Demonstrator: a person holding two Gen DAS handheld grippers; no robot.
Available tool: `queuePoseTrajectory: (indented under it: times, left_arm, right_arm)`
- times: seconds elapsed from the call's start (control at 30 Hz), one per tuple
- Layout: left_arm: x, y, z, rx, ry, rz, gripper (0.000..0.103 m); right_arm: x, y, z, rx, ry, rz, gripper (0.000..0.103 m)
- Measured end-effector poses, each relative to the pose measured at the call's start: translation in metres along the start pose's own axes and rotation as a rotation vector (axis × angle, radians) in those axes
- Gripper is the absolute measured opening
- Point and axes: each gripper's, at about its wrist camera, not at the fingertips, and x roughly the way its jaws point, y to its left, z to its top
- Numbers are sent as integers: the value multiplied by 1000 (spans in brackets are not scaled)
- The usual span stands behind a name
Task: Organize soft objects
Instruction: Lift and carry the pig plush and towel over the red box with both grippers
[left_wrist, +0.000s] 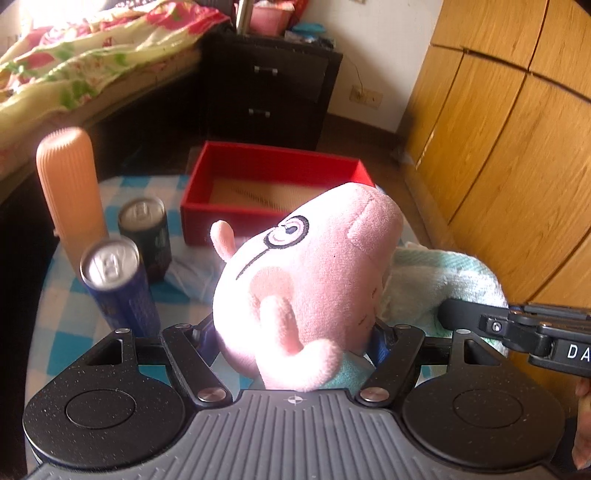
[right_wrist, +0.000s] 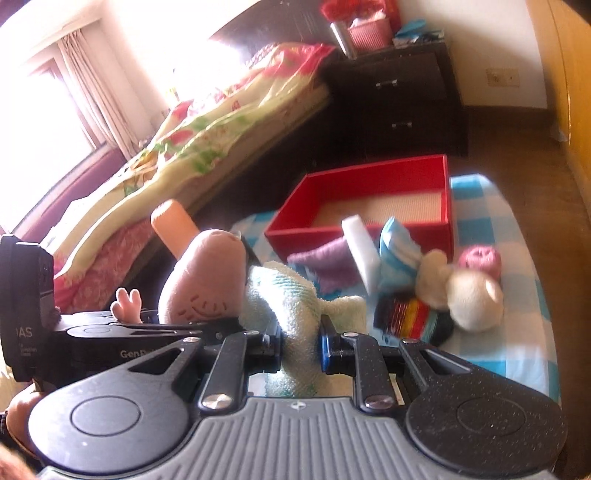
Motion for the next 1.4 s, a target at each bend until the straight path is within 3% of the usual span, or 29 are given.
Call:
queuePoseTrajectory:
  times: [0.57,1.4]
  left_arm:
    - [10,-2,36,6,-73,17,72]
    - [53,1,86,26,-105,60,72]
  right_arm:
    - [7,-5,44,4,-126,-38,0]
    - [50,-20,98,-10,-181,-88,0]
